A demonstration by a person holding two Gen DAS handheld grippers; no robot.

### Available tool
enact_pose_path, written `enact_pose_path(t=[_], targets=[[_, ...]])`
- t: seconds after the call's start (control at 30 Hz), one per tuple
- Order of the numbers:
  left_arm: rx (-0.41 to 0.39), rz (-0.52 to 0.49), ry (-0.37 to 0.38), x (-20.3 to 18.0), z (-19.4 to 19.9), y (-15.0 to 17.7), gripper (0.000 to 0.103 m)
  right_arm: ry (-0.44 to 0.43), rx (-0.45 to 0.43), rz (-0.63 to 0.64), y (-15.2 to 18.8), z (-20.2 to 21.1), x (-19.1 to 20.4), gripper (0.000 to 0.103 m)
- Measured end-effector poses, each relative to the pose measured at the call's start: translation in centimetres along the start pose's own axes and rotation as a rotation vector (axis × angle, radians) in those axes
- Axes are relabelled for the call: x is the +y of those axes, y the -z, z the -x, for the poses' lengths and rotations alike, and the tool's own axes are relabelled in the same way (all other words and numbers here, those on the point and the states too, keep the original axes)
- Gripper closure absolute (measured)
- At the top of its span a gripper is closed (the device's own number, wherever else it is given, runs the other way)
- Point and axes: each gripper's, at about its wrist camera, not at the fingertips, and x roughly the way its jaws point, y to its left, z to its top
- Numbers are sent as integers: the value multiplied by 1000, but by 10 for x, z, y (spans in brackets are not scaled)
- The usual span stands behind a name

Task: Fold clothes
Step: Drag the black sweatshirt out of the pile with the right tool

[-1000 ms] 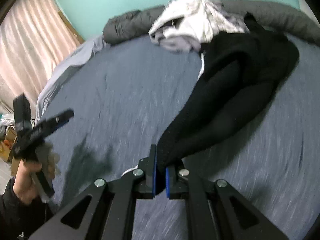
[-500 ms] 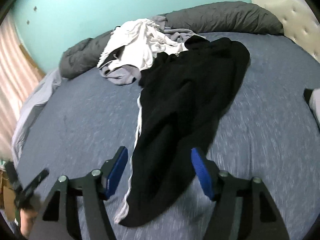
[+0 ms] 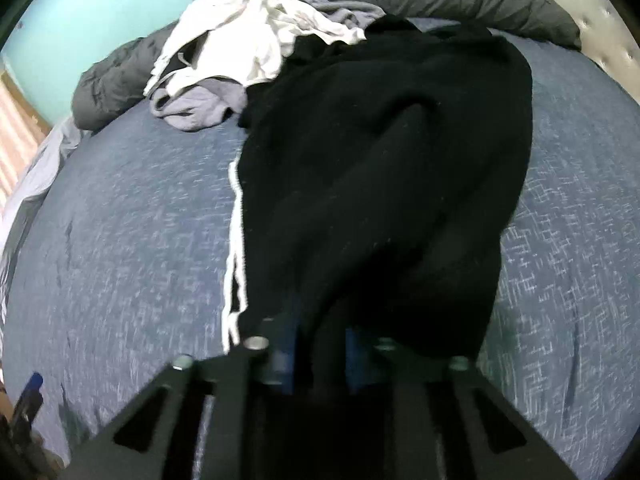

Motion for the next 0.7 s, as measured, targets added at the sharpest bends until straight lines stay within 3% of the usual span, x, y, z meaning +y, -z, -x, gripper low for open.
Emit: enact_pose_path(t=[0.3, 0.57, 0.7], targets=[[-52, -5, 1, 2, 25, 8, 0, -152, -105, 27, 44, 84, -2, 93], [-65, 45, 3, 15, 52, 26, 0, -270, -98, 63, 106, 136, 14, 93], [-67, 70, 3, 22, 60, 33, 0, -301, -48, 105, 142, 142, 28, 93]])
